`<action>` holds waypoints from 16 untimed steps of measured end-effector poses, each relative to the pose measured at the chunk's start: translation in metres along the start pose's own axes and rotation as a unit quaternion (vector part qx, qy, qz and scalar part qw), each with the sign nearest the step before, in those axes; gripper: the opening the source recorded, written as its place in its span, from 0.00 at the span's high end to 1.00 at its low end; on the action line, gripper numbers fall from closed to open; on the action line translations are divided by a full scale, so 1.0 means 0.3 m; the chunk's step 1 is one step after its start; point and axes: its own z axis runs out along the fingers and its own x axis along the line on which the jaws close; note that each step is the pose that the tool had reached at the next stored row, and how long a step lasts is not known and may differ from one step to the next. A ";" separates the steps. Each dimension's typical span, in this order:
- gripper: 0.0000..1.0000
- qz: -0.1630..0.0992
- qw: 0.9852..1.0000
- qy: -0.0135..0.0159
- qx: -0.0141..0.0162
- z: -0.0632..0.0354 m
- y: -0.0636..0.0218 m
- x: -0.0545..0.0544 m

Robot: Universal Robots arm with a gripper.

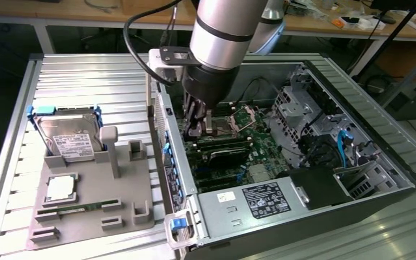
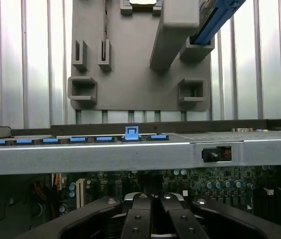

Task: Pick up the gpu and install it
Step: 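Press down on the gpu until it lock into place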

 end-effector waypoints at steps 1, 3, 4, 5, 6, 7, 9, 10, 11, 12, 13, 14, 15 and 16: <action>0.89 0.000 1.000 0.000 0.001 0.000 0.000 0.004; 0.89 0.000 1.000 0.000 0.003 0.000 0.001 0.010; 0.89 0.000 1.000 0.000 0.003 0.001 0.006 0.010; 0.89 0.000 1.000 0.000 0.004 0.002 0.017 0.011; 0.89 0.000 1.000 0.000 0.004 0.003 0.022 0.011; 0.89 0.000 1.000 0.000 0.004 0.003 0.025 0.012; 0.89 0.000 1.000 0.000 0.005 0.004 0.028 0.015; 0.89 0.000 1.000 0.000 0.006 0.005 0.029 0.016; 0.89 0.000 1.000 0.000 0.006 0.005 0.031 0.017; 0.89 0.000 1.000 0.000 0.006 0.005 0.032 0.019; 0.89 0.001 1.000 0.000 0.006 0.005 0.033 0.024; 0.89 0.001 1.000 0.000 0.006 0.005 0.034 0.026; 0.89 0.001 1.000 0.000 0.006 0.005 0.036 0.027; 0.89 0.001 1.000 0.000 0.006 0.007 0.040 0.027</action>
